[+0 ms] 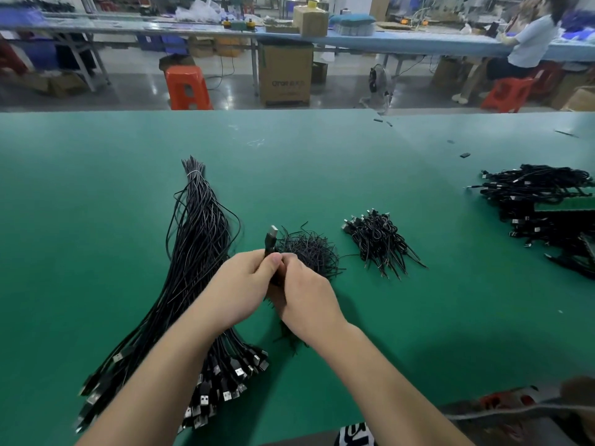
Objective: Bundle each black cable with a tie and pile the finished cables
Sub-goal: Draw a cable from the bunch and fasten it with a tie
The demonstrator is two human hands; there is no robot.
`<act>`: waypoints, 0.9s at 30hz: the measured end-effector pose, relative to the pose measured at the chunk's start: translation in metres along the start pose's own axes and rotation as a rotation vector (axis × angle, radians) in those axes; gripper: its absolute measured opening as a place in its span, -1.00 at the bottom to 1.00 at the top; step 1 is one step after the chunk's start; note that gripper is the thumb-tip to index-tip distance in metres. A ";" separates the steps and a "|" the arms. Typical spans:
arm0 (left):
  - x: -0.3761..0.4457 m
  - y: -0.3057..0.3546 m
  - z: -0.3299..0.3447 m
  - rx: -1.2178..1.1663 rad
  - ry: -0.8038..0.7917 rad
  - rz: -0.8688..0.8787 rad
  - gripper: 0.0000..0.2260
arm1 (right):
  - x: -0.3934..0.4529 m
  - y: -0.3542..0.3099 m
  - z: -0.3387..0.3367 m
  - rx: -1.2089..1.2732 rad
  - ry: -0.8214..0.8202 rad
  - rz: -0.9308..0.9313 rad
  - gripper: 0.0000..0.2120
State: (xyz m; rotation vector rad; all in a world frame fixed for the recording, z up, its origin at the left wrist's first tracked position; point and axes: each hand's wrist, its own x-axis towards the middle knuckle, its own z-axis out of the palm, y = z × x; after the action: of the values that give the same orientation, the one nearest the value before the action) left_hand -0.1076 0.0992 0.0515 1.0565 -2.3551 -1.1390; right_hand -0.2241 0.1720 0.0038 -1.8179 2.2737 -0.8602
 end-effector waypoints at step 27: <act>0.031 -0.009 -0.016 0.268 0.139 0.192 -0.78 | 0.012 0.005 -0.014 0.461 -0.158 0.129 -0.69</act>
State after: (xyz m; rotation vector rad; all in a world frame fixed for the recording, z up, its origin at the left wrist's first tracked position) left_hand -0.1157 0.0640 0.0540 0.9324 -2.4791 -0.6747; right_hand -0.2378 0.1668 0.0160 -1.4637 1.8748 -1.0668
